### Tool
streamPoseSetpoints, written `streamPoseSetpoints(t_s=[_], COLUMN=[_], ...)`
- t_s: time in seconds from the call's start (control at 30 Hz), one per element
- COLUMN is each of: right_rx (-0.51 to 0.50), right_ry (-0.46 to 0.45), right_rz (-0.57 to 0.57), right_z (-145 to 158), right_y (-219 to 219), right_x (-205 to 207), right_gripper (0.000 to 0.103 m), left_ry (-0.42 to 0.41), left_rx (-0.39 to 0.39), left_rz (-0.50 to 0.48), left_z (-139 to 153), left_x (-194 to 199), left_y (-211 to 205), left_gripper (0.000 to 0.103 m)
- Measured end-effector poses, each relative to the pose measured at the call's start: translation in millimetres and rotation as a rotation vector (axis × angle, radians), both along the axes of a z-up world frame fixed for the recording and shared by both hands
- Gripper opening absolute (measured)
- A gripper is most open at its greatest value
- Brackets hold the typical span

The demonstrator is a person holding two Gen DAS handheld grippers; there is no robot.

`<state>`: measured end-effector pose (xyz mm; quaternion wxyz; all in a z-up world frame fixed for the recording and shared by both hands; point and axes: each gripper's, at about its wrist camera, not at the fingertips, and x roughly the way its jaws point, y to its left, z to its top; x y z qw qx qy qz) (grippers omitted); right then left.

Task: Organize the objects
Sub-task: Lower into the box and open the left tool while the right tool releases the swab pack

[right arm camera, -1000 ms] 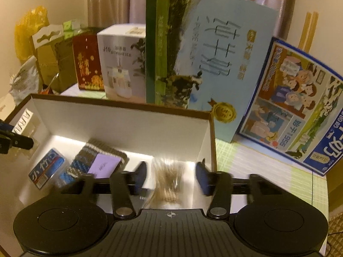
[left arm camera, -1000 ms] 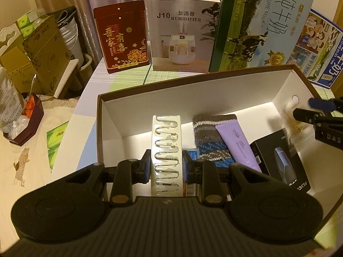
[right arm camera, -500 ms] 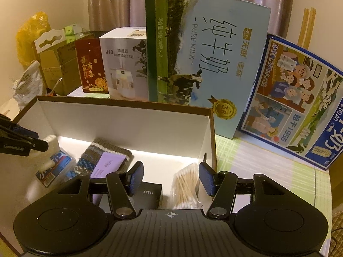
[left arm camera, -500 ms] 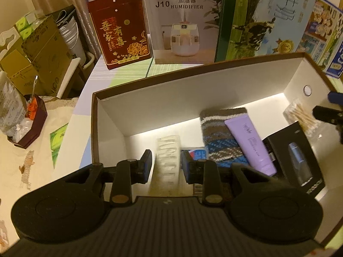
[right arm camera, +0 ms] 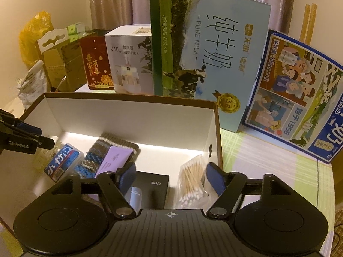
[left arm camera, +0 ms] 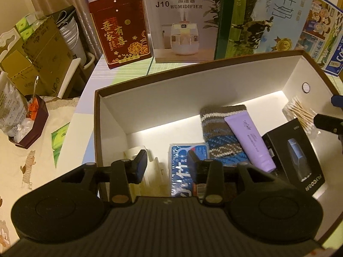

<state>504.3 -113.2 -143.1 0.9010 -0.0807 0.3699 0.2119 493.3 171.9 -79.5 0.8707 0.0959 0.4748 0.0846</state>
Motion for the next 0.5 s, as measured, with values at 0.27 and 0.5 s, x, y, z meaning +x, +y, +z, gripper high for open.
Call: streamPoseSetpoints(t_s=[0.27,0.5], right_rx=[0.041,0.078], right_ry=[0.017,0.024], right_rz=[-0.004,-0.034], right_z=[6,14], right_y=[-4,-9], right_x=[-16,-35], right_gripper=[0.089,0.094], left_ry=[-0.018,-0.023], left_rx=[-0.035,-0.074], left_rz=[-0.018,-0.018], left_z=[15,25], left_x=[-19,-40], left_y=[-13,-24], left_gripper=[0.065,0.075])
